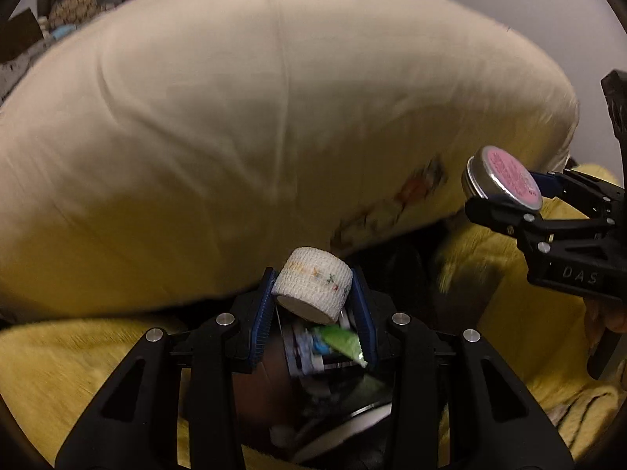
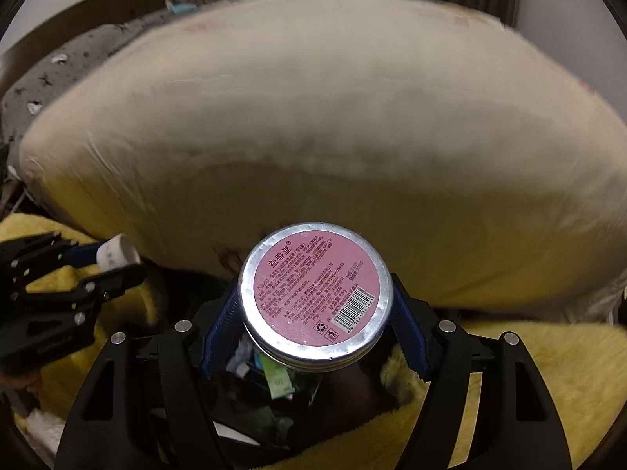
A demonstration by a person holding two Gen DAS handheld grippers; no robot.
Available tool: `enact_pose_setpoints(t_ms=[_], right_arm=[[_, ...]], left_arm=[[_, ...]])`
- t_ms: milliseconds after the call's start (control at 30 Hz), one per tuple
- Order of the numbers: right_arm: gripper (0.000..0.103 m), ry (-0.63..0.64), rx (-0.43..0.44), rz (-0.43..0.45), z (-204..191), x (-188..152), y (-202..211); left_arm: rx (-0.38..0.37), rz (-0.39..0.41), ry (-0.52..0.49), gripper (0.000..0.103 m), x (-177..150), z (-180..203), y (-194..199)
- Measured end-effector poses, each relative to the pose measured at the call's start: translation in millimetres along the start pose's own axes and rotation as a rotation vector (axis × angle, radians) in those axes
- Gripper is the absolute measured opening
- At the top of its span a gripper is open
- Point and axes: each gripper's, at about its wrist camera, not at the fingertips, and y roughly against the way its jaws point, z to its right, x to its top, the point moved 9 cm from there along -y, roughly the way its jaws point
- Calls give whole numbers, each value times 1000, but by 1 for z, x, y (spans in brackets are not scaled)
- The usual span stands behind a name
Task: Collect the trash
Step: 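Lower the tape roll and tin into the bin and open both tools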
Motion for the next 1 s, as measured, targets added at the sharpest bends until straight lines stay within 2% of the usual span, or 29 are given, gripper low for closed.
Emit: enact_pose_setpoints(t_ms=[200,333,567,600,667,800,1000], right_arm=[[72,-23,41,-92,-10,-22,-26],[72,-40,74,-145,-14,-30,-38],[72,-34,105,-192,-17,-38,-48],[72,-34,107,-197,-16,-38,-48],[72,-37,110,-207,-15,-40,-51],[85,-54,111,-203,-9,-37,-53],[88,-83,100,-198,0,-38,-51]], left_arm=[[-2,-104,14,36,-20,-3,-35],[-51,-182,15,36,-34,5,-52],[-74,-234,2,37,-42,9,-62],[-70,-238,1,39,-41,10,-65],[-56,-242,0,51,-41,9,-66],[-39,-234,6,58,-40,6,-65],[-5,-204,28,73,-34,-3,-58]])
